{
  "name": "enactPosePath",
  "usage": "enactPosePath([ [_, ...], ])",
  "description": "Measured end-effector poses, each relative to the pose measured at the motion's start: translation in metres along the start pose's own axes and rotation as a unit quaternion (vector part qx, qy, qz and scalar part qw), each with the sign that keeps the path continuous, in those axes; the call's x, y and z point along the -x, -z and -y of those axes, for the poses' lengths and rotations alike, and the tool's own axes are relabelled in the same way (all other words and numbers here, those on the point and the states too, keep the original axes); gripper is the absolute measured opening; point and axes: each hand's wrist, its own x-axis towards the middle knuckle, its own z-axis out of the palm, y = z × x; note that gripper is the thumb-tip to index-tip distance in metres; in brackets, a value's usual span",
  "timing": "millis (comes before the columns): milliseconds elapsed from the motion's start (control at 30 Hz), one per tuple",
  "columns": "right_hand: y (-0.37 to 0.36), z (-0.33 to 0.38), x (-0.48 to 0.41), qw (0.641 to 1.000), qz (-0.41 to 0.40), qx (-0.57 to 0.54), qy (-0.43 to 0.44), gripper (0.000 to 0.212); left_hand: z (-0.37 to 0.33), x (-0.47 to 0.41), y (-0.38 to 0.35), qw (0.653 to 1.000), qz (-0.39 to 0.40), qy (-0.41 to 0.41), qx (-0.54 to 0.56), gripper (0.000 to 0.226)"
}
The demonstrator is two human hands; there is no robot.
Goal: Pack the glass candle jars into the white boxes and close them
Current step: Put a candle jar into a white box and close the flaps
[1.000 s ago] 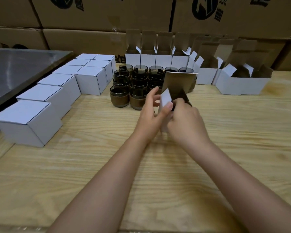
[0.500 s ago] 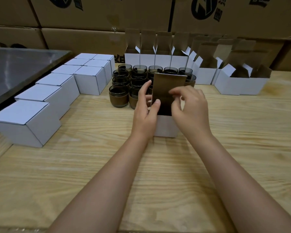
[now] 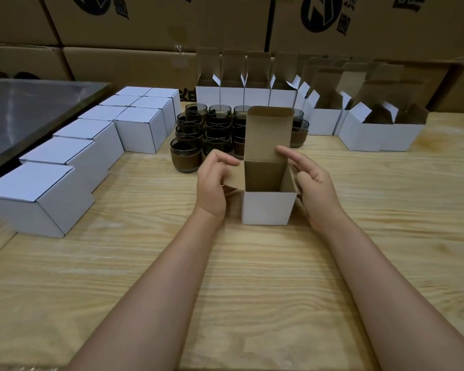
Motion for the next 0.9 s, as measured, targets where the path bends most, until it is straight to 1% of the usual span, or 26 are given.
enactPosePath([
  [67,0.004,-0.001,-0.001,0.999,0.017,-0.041,-0.017,0.068,0.0,0.0,0.001,0.999,0.049,0.021,-0.004,0.024],
  [133,0.005,-0.002,-0.002,0.997,0.024,-0.061,-0.029,0.067,0.0,0.0,0.001,0.994,0.103,0.037,0.0,0.043],
  [200,0.004,-0.003,-0.002,0.997,0.021,-0.069,-0.04,0.064,0.0,0.0,0.0,0.991,0.125,0.055,0.007,0.056],
  [233,0.004,-0.003,-0.003,0.996,0.02,-0.074,-0.044,0.063,0.0,0.0,0.0,0.991,0.125,0.056,0.002,0.059],
  [400,0.003,-0.005,-0.002,0.992,0.041,-0.113,-0.035,0.058,0.002,0.004,-0.003,0.992,0.12,0.0,-0.029,0.058],
  [500,0.011,-0.004,-0.009,0.981,0.031,-0.18,-0.057,0.051,0.002,0.003,-0.003,0.993,0.106,-0.018,-0.038,0.058],
  [567,0.02,-0.002,-0.018,0.96,-0.013,-0.269,-0.072,0.048,0.003,0.003,-0.003,0.993,0.104,-0.022,-0.04,0.057],
  [600,0.023,-0.002,-0.024,0.952,-0.057,-0.29,-0.078,0.044,0.004,0.003,-0.003,0.993,0.104,-0.024,-0.042,0.057],
  [633,0.025,-0.001,-0.031,0.954,-0.108,-0.267,-0.086,0.04,0.004,0.003,-0.003,0.994,0.102,-0.025,-0.043,0.057],
  [667,0.026,-0.001,-0.038,0.964,-0.152,-0.196,-0.095,0.036,0.005,0.003,-0.003,0.994,0.1,-0.025,-0.042,0.058],
  [700,0.027,-0.002,-0.047,0.976,-0.171,-0.098,-0.097,0.032,0.005,0.003,-0.003,0.994,0.099,-0.026,-0.04,0.058],
  [733,0.027,-0.005,-0.056,0.983,-0.16,-0.004,-0.086,0.029,0.005,0.002,-0.003,0.994,0.099,-0.026,-0.037,0.058],
  [800,0.026,-0.012,-0.077,0.986,-0.08,0.135,-0.051,0.03,0.005,0.002,-0.003,0.994,0.101,-0.027,-0.034,0.058],
  [867,0.023,-0.017,-0.097,0.97,-0.001,0.238,-0.049,0.04,0.006,0.001,-0.003,0.994,0.101,-0.027,-0.033,0.058],
  [900,0.02,-0.019,-0.104,0.959,0.023,0.277,-0.054,0.043,0.007,0.001,-0.002,0.994,0.102,-0.028,-0.035,0.058],
])
